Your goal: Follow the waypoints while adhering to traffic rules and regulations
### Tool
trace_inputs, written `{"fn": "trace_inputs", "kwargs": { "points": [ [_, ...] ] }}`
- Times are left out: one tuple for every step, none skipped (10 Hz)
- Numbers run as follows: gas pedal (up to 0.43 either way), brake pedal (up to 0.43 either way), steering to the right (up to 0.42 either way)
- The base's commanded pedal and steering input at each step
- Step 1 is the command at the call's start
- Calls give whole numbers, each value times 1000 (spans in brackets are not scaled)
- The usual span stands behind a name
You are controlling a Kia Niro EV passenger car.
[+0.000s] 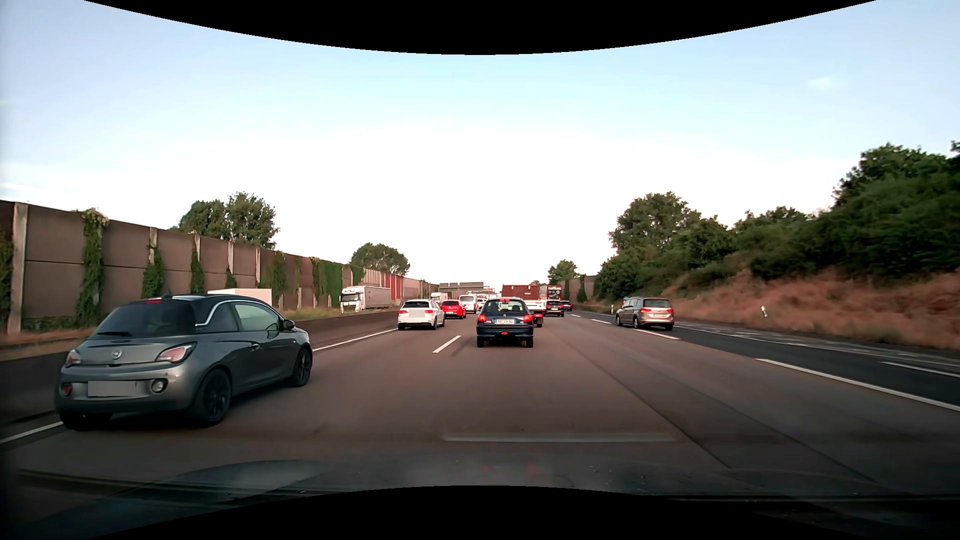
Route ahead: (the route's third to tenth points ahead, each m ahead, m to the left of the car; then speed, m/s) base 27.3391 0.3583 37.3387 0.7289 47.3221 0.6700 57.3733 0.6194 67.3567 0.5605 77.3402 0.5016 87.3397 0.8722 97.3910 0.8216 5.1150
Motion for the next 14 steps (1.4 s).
{"fn": "trace_inputs", "kwargs": {
  "points": [
    [0,0,-5],
    [0,0,-5],
    [0,0,-5],
    [0,0,-5],
    [0,0,-5],
    [0,0,-5],
    [0,0,-5],
    [0,0,-5],
    [0,0,-4],
    [0,0,-4],
    [0,0,-3],
    [0,0,0],
    [0,0,0],
    [0,0,0]
  ]
}}
